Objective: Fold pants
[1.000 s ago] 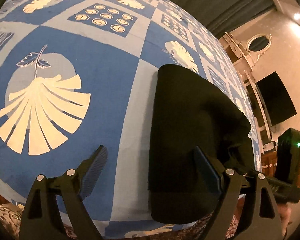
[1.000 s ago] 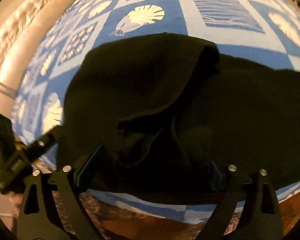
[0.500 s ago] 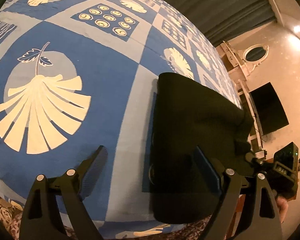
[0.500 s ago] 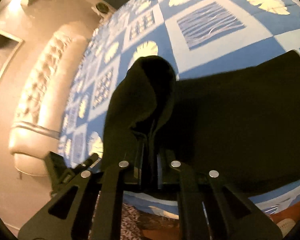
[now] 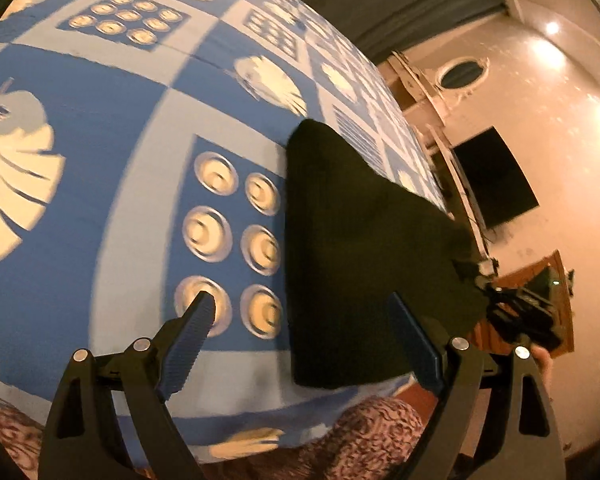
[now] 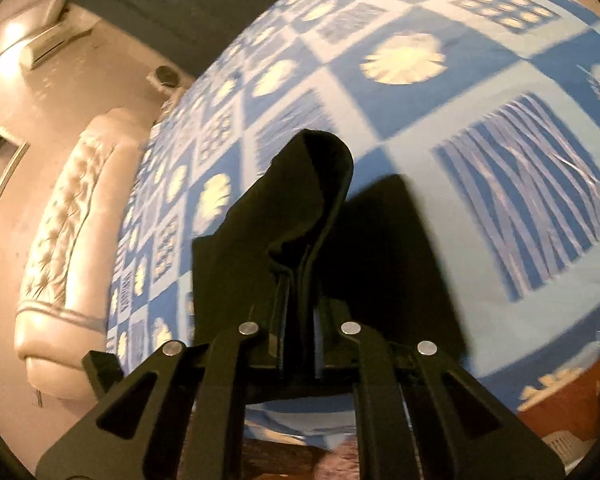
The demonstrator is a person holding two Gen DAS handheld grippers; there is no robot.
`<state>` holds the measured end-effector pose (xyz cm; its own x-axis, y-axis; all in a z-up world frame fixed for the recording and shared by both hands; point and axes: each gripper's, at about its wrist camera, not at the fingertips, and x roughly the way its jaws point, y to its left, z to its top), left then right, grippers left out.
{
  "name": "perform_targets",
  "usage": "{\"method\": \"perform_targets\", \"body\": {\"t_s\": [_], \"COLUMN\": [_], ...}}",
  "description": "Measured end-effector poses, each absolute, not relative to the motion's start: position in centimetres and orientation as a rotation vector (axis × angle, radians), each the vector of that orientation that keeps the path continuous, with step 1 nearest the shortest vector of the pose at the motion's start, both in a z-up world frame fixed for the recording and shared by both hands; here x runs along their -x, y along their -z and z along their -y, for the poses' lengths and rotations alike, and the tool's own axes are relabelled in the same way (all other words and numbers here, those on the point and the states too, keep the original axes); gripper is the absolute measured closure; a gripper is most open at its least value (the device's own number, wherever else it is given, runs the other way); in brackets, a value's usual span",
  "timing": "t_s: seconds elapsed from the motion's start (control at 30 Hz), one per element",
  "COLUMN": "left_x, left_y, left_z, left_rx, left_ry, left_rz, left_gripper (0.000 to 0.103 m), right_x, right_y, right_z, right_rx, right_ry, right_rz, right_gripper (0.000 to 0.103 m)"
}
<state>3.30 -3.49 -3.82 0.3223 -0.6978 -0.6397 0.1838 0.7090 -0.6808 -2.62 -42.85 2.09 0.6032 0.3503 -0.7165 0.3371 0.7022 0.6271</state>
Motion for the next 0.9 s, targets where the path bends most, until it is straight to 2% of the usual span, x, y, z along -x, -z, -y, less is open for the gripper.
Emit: {"method": "perform_targets", "body": {"t_s": [0.37,0.57,0.67,0.73,0.9], "left_x": [-3.0,-3.3,-3.3,-3.3,-3.4], "left_y": [5.7,6.7,6.8,6.8,6.9], "left_z": [7.2,6.7,6.7,6.8,7.2], "left_rx": [0.507,0.600,0.611,0.605,0.615], "left_ry": [0.655,0.643,0.643,0.646,0.653], "left_rz": [-1.160,-1.186,-1.184,-1.180,-1.179], "left_gripper": [0.017,0.017,0.017,0.017,0.017], "right_x": [4.9,6.5,8.1,9.0,9.0], "right_y": [4.2,5.8,6.3,6.5,6.0], "right_z": [47.2,49.7,51.3,51.9,51.3], "right_rx": [-0.964,-1.057,-1.100,-1.155,-1.191], "right_ry": [-0.002,0.033,0.078,0.061,-0.011], "right_rz": [-0.971,-0.952,-0.934,-0.893,-0.851], "right_gripper": [0.094,0.089,0.078,0.043,0.027]}}
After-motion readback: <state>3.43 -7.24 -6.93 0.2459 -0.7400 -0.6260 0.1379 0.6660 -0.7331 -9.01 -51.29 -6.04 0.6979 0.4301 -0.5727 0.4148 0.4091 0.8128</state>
